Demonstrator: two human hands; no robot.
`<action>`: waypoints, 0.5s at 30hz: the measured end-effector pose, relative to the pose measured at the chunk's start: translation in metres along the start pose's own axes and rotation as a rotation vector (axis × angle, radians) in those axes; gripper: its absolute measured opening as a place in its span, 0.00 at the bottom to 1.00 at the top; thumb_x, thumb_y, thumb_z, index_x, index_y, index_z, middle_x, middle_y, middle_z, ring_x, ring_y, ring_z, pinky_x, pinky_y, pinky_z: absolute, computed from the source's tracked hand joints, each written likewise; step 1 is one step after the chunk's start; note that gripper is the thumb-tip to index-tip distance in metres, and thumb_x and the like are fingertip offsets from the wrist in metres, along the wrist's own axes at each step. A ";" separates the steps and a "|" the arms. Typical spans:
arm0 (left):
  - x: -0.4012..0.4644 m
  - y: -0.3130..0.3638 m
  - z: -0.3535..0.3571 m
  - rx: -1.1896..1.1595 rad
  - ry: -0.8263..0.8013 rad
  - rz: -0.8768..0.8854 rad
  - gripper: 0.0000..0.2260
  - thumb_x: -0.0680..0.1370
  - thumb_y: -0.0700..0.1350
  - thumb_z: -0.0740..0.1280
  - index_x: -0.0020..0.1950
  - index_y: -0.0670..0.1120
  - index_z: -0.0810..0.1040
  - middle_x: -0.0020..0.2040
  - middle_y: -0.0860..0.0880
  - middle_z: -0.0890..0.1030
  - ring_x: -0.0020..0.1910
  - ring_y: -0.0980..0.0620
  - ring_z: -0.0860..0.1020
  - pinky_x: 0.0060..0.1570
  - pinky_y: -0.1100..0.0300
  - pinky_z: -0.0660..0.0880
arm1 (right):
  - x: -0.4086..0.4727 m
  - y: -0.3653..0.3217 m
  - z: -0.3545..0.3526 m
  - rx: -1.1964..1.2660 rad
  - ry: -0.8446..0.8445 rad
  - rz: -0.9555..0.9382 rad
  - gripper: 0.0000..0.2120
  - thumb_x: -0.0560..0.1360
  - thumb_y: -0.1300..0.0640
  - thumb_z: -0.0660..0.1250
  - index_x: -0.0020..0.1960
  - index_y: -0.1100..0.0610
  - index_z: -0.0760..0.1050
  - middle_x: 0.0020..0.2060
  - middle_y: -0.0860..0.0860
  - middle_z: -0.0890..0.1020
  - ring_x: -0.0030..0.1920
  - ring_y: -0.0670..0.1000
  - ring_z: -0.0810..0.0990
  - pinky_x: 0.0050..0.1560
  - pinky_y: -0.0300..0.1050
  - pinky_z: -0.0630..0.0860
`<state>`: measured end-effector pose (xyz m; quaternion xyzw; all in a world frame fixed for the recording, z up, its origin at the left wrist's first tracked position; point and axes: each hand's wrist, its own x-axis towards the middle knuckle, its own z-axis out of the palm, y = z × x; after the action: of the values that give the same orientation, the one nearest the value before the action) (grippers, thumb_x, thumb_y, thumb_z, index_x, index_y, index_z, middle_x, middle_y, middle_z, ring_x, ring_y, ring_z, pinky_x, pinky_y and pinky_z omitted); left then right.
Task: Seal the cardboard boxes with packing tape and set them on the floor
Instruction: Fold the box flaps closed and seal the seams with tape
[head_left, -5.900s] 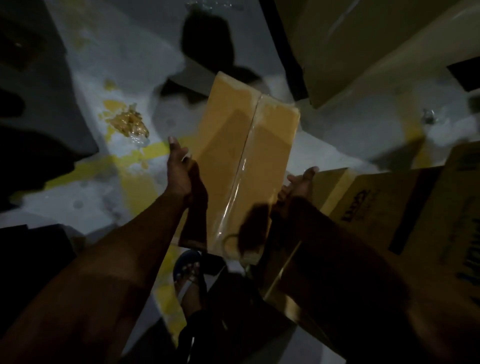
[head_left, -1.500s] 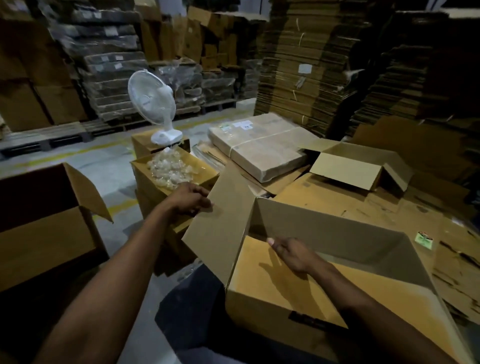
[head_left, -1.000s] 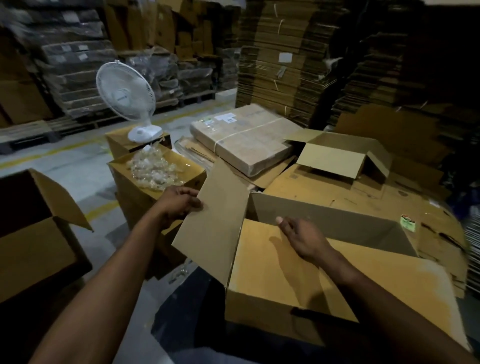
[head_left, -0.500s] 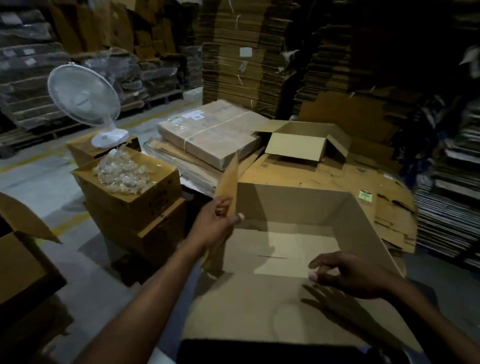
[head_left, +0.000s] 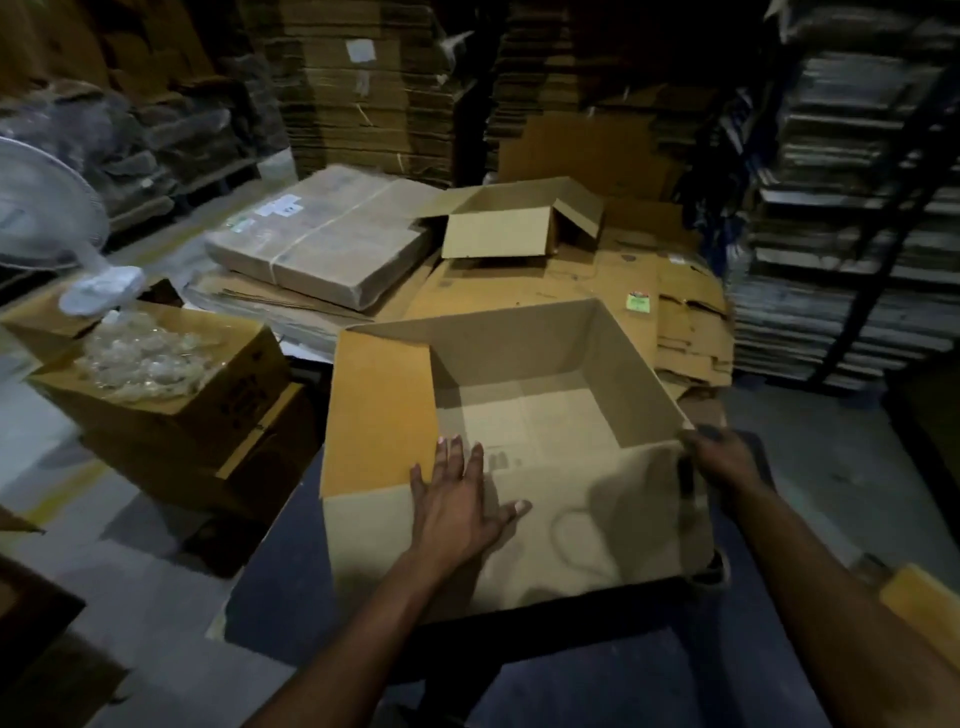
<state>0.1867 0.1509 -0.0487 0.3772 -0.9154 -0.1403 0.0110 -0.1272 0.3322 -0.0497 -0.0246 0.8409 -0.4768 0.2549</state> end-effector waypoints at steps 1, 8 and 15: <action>-0.004 0.006 0.004 0.029 0.005 0.039 0.48 0.75 0.78 0.56 0.85 0.49 0.51 0.86 0.44 0.47 0.84 0.44 0.41 0.79 0.35 0.45 | -0.005 0.002 0.003 0.035 -0.001 -0.005 0.22 0.76 0.46 0.71 0.61 0.60 0.78 0.52 0.60 0.81 0.46 0.56 0.81 0.36 0.47 0.77; -0.021 0.019 0.031 0.185 0.018 0.159 0.50 0.75 0.78 0.54 0.85 0.46 0.46 0.85 0.42 0.42 0.83 0.43 0.37 0.77 0.31 0.36 | -0.004 -0.002 -0.003 0.416 -0.042 0.237 0.12 0.74 0.56 0.71 0.55 0.60 0.78 0.45 0.58 0.82 0.44 0.61 0.82 0.47 0.61 0.83; -0.046 0.036 0.054 0.227 -0.090 0.221 0.63 0.67 0.78 0.65 0.81 0.48 0.27 0.78 0.37 0.23 0.77 0.39 0.23 0.73 0.28 0.33 | 0.014 -0.002 -0.017 0.396 -0.061 0.363 0.23 0.77 0.41 0.61 0.61 0.57 0.76 0.49 0.56 0.79 0.45 0.57 0.78 0.42 0.49 0.77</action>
<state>0.1880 0.2208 -0.0874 0.2664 -0.9608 -0.0508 -0.0571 -0.1472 0.3412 -0.0465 0.1628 0.7138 -0.5776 0.3611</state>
